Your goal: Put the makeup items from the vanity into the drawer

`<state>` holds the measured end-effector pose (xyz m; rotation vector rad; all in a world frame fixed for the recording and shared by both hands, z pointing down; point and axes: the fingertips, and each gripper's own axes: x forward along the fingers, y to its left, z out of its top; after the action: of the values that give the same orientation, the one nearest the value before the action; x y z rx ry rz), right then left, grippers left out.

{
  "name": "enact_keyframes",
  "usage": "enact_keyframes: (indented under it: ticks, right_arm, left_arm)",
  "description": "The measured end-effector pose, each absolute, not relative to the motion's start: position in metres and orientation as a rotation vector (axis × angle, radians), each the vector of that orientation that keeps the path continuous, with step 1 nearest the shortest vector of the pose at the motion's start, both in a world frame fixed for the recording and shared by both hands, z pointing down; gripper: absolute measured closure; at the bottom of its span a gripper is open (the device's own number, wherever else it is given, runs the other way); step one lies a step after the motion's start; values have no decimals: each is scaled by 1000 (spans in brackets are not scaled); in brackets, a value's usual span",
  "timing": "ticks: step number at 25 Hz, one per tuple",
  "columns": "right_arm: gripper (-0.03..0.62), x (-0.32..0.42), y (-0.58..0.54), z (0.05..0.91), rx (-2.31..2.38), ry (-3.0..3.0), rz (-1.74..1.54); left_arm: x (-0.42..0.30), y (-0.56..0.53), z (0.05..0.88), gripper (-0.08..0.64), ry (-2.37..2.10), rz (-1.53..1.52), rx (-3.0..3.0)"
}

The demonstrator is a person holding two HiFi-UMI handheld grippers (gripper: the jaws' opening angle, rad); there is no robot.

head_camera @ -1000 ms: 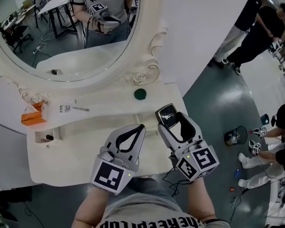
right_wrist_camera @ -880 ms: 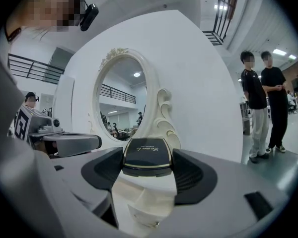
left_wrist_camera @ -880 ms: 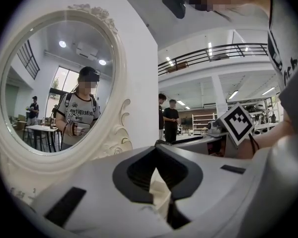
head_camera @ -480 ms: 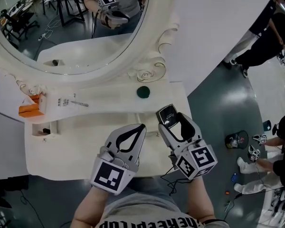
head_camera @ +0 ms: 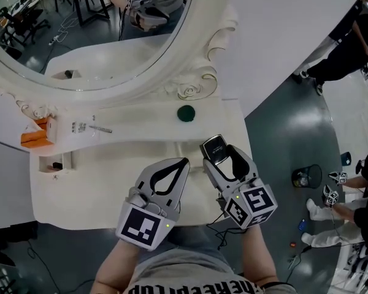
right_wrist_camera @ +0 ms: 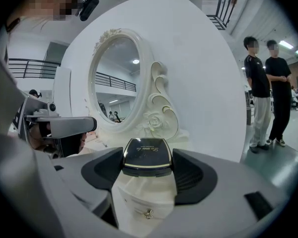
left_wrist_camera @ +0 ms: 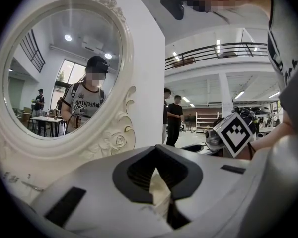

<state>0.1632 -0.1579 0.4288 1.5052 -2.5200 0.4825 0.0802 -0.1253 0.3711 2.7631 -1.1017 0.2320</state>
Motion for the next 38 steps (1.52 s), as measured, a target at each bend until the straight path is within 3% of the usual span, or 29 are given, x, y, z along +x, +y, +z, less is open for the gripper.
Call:
enact_keyframes:
  ticks: [38]
  right_arm:
    - [256,160,-154,508,1396,-2319,626]
  left_arm:
    - [70,-131,385,546,-1144,245,2708]
